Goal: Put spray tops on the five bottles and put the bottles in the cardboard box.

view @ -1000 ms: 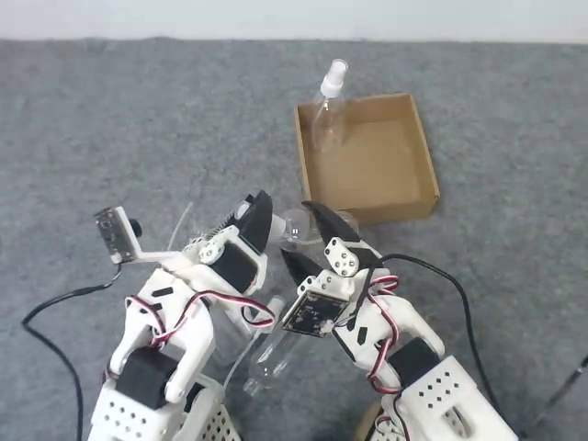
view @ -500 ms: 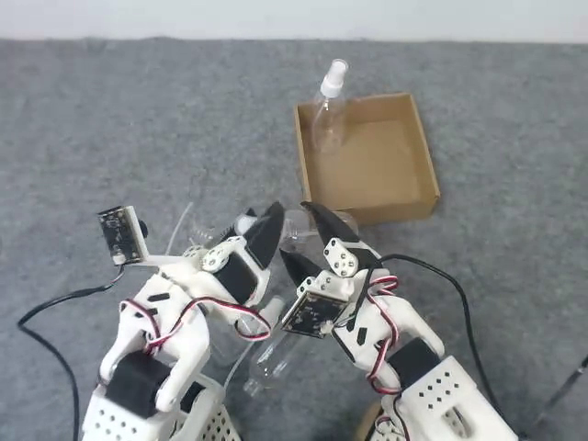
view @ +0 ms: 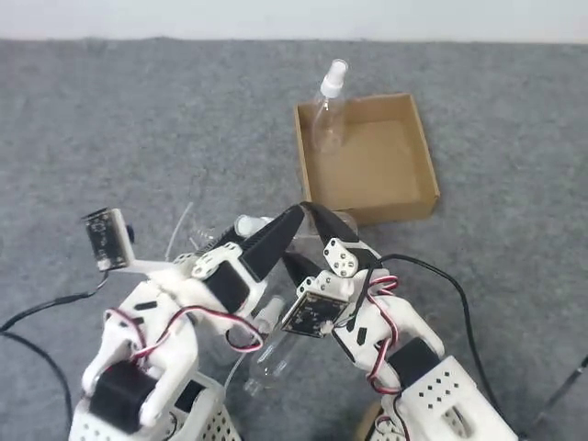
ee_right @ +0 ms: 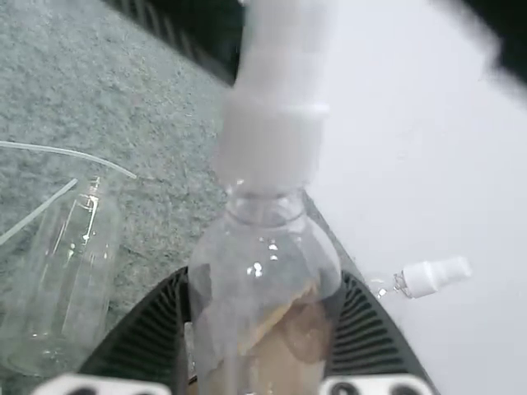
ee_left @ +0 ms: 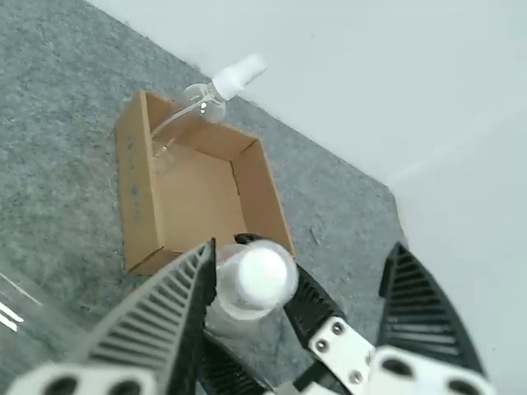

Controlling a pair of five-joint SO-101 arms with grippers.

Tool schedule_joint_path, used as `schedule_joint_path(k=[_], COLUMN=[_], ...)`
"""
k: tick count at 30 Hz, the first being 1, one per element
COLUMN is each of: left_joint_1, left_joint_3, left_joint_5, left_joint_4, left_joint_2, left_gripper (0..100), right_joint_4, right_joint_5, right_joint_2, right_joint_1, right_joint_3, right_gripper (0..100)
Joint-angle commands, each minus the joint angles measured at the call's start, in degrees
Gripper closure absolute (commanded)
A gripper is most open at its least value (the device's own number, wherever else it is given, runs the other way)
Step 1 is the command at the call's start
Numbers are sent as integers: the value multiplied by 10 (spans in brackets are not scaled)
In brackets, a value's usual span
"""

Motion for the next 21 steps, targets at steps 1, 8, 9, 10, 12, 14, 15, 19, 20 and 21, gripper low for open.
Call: schedule_joint_path(k=[1, 8, 9, 10, 12, 14, 15, 19, 20, 21], left_joint_1=[-2, -45, -51, -58, -78, -103, -117, -155, -159, -164], left_joint_3=[-56, -56, -56, -56, -58, -56, -54, -54, -54, -54], left_joint_5=[11, 11, 11, 11, 20, 40, 46, 51, 51, 51], left_joint_4=[26, 25, 25, 25, 24, 11, 4, -4, -4, -4], left_joint_2=[-4, -4, -4, -4, -4, -4, -4, -4, -4, -4], left_gripper=[700, 700, 700, 700, 700, 700, 700, 700, 700, 700], right_joint_4=[1, 1, 1, 1, 1, 0, 0, 0, 0, 0], right_joint_5=[-6, -6, -7, -8, -9, -9, -9, -10, -10, -10], right_joint_2=[-12, -12, -12, -12, -12, -13, -13, -15, -15, -15], right_joint_1=[0, 0, 0, 0, 0, 1, 1, 1, 1, 1], right_joint_3=[-28, -28, -28, -28, -29, -29, -29, -29, -29, -29], right_gripper=[991, 991, 991, 991, 991, 991, 991, 991, 991, 991])
